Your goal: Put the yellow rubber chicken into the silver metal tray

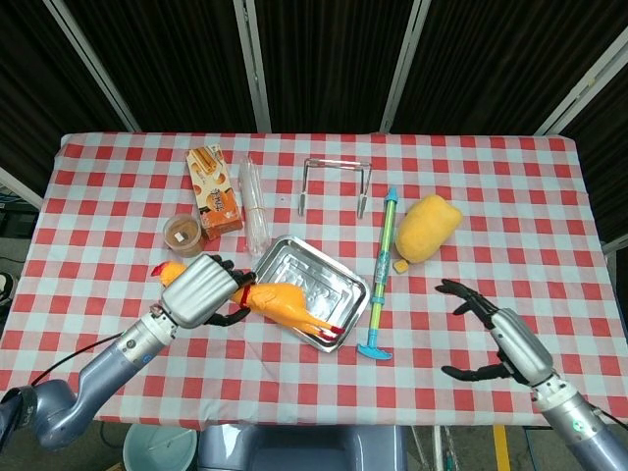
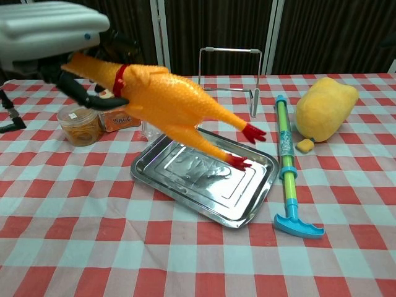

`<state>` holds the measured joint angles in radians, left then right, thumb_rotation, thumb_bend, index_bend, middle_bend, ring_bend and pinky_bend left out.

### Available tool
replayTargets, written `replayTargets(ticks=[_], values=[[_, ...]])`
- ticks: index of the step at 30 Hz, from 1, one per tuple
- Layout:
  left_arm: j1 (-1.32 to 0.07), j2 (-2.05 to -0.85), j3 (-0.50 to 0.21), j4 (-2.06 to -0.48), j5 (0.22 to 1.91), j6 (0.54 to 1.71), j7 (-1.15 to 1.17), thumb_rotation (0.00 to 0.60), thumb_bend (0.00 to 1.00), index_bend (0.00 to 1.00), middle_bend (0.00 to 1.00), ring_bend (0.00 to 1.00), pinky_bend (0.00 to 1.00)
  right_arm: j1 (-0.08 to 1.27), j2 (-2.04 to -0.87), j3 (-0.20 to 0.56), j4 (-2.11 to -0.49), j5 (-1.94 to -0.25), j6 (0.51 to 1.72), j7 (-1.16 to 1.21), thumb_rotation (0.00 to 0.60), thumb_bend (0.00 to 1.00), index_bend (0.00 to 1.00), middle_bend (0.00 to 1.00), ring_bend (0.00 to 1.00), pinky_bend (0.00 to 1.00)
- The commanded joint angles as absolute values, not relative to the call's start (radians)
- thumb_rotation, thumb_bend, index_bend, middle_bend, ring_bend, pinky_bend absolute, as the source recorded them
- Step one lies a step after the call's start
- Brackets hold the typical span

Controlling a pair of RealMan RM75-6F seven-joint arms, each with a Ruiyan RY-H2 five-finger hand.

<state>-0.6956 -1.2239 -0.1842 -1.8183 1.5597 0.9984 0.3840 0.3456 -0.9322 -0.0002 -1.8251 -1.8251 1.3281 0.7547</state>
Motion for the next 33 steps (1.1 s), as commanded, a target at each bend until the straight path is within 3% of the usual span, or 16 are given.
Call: replayTargets(ticks=[1,15,21,33], values=[[-0.759,-1.209,-0.249,-1.856,1.480,0.943,0.460,0.600,0.81,0.63,0.67,0.60,0.71,0.448,-0.901,0.017,-1.901,-1.822,1.211,0.806,0.600,0.15,0.02,0.16,0.16,0.33],[-0.946,-1.396,-0.328,-1.862,1.214,0.910,0.733,0.600,0.80,0.62,0.67,0.60,0.72,0.599,-0.964,0.107,-1.947,-1.517,0.942,0.640,0.600,0.15,0.00,0.13,0.09,0.23],[-1.033,-1.529,-0.340,-1.815,1.097,0.972,0.877,0.600,0.79,0.60,0.67,0.60,0.72,0.630,-1.002,0.131,-1.971,-1.359,0.886,0.488,0.600,0.15,0.00,0.12,0.06,0.19],[-1.120,-1.643,-0.325,-1.759,0.993,1.051,0.983,0.600,0.76,0.60,0.67,0.60,0.72,0.652,-1.049,0.163,-1.979,-1.172,0.877,0.335,0.600,0.15,0.00,0.12,0.06,0.17]])
